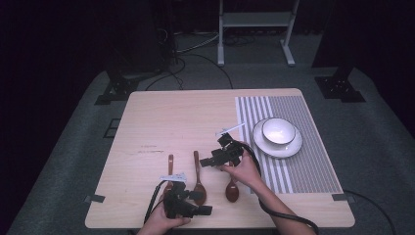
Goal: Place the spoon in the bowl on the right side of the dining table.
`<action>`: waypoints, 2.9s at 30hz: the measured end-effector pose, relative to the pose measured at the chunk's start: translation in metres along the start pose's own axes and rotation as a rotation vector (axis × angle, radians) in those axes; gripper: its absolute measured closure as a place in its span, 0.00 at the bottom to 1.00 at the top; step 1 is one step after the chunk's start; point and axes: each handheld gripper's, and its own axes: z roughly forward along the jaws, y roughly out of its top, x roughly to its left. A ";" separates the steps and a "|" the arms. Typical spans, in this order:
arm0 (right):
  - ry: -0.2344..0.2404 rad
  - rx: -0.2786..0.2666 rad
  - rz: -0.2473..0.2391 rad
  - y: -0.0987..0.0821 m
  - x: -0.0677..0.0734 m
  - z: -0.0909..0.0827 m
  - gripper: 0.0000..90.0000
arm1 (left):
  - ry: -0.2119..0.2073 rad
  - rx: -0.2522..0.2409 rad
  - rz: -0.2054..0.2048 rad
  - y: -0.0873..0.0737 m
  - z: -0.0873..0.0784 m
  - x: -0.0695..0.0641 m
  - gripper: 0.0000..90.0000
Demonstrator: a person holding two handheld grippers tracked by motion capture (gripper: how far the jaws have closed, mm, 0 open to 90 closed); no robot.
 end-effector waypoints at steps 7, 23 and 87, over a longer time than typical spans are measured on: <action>-0.006 0.011 0.003 0.006 0.002 0.012 0.24 | -0.001 0.001 0.002 0.000 0.000 0.000 0.00; -0.039 0.048 0.018 0.014 -0.001 0.038 0.28 | -0.003 0.001 0.001 0.000 0.000 0.000 0.00; 0.203 -0.164 0.314 0.012 -0.031 -0.013 0.93 | 0.026 -0.065 0.018 0.005 -0.010 -0.001 0.00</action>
